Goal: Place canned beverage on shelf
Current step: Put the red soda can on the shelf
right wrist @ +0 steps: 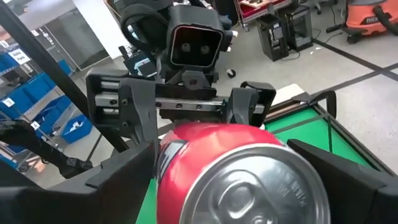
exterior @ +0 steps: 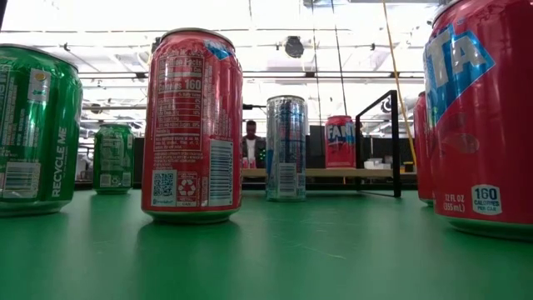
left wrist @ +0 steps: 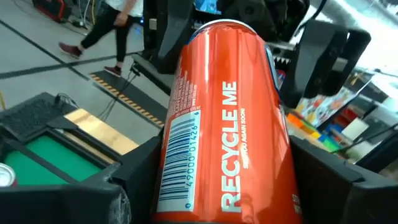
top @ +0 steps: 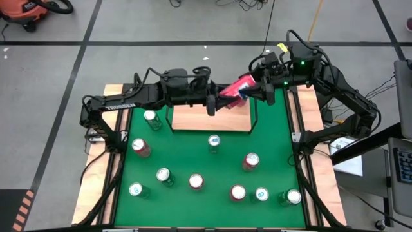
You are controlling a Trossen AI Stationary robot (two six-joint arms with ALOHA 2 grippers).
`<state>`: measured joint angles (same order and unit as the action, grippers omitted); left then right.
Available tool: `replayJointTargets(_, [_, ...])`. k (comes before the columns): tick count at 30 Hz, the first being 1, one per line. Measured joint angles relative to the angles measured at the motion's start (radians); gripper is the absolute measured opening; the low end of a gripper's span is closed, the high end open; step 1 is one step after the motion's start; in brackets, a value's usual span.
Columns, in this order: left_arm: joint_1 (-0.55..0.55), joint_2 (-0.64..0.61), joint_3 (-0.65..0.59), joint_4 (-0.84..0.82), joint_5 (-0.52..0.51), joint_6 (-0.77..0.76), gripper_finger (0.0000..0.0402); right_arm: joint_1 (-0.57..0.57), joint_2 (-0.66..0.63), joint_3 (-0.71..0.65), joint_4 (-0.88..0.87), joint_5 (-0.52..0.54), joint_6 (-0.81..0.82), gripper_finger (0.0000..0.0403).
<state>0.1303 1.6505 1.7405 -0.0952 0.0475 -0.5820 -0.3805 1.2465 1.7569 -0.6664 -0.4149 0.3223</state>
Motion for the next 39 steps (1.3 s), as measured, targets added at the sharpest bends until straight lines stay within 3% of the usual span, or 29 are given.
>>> replayJointTargets(7, [-0.001,0.0,0.0,0.013,0.0,-0.067,0.0282,0.0,0.0,0.0,0.006,-0.003,-0.025,0.0351])
replayJointTargets(19, [-0.008,0.0,0.0,0.015,0.013,-0.063,0.0283,0.0,-0.008,0.0,-0.002,-0.032,-0.02,0.0309])
replayJointTargets(30, [-0.034,-0.003,0.003,0.006,-0.048,0.043,0.0371,0.0,-0.009,-0.001,-0.012,-0.034,0.02,0.0305])
replayJointTargets(39, [-0.037,0.026,0.004,-0.045,-0.017,0.038,0.0379,-0.024,-0.01,-0.001,-0.003,-0.001,0.083,0.0303])
